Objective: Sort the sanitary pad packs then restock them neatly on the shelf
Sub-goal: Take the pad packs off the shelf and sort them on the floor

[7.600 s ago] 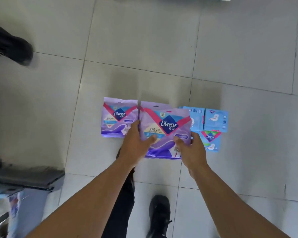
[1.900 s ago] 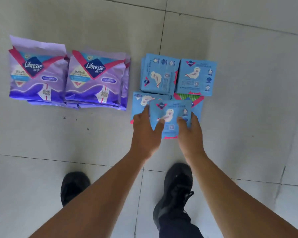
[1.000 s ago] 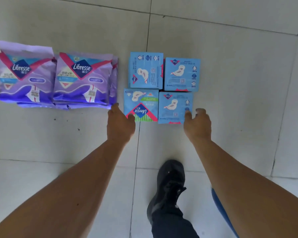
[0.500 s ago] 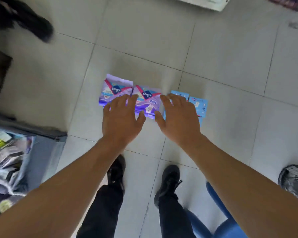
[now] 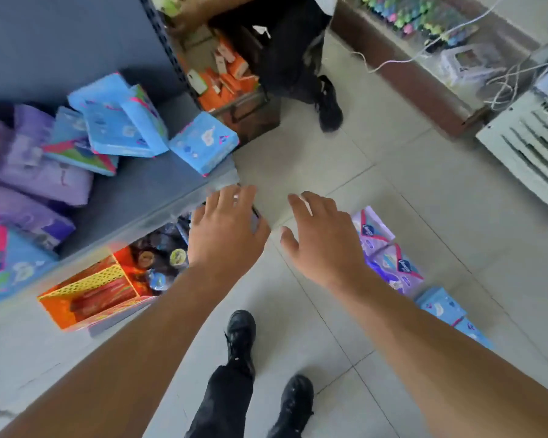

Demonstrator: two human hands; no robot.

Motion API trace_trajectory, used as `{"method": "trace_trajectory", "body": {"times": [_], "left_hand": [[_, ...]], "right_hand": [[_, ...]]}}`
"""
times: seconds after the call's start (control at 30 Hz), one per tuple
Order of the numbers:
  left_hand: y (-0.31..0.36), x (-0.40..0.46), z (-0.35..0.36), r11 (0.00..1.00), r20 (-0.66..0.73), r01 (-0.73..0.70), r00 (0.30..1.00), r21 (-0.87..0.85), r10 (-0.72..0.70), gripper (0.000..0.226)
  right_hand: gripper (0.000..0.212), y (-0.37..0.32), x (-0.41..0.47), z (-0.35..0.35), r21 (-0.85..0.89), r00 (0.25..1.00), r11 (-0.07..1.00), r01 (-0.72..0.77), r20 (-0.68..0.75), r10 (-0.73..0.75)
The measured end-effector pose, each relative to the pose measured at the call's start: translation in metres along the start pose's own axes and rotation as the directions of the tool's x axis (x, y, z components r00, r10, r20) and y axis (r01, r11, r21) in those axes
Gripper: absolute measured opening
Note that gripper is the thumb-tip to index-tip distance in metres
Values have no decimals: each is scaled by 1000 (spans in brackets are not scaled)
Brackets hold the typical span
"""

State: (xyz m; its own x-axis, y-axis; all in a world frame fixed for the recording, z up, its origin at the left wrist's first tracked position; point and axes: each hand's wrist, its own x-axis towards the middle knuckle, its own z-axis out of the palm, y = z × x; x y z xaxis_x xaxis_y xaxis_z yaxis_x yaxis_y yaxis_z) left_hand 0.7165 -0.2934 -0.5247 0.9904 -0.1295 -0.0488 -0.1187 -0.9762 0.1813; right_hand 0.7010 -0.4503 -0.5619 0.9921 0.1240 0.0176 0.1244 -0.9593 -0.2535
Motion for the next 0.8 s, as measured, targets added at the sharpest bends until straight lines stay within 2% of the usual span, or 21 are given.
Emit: {"method": "trace_trajectory", "body": {"times": [0.13,0.23,0.37,0.47,0.57,0.67,0.8], "left_hand": [[-74,-11,-40,982,-62,187,980,-37,-189,46],[-128,-15,-55,951,-86,296,949,-92,-304,50],[-184,-7,-52,905,-72,388,912,-172,-404,52],[-212,12,-42,897,-80,384,909,-219,-409,53],[-235,31,-34,899,-69,370,916,-233,-395,54],[-261,38,-30,884,-70,386,906,-265,-416,52],[-301,28,-32,868,-131,398,884,-297,-450,47]], "right_hand": [[50,-77,33,-10,35,991,990,136,-13,-136],[57,-129,61,-6,101,985,980,174,0,-175],[65,-179,107,13,327,998,944,52,0,-55],[67,-198,142,37,343,998,938,-54,27,48],[65,-210,161,55,331,998,941,-65,-4,70],[56,-232,168,70,298,997,952,64,-69,-45],[48,-285,178,90,324,961,905,276,-90,-261]]}}
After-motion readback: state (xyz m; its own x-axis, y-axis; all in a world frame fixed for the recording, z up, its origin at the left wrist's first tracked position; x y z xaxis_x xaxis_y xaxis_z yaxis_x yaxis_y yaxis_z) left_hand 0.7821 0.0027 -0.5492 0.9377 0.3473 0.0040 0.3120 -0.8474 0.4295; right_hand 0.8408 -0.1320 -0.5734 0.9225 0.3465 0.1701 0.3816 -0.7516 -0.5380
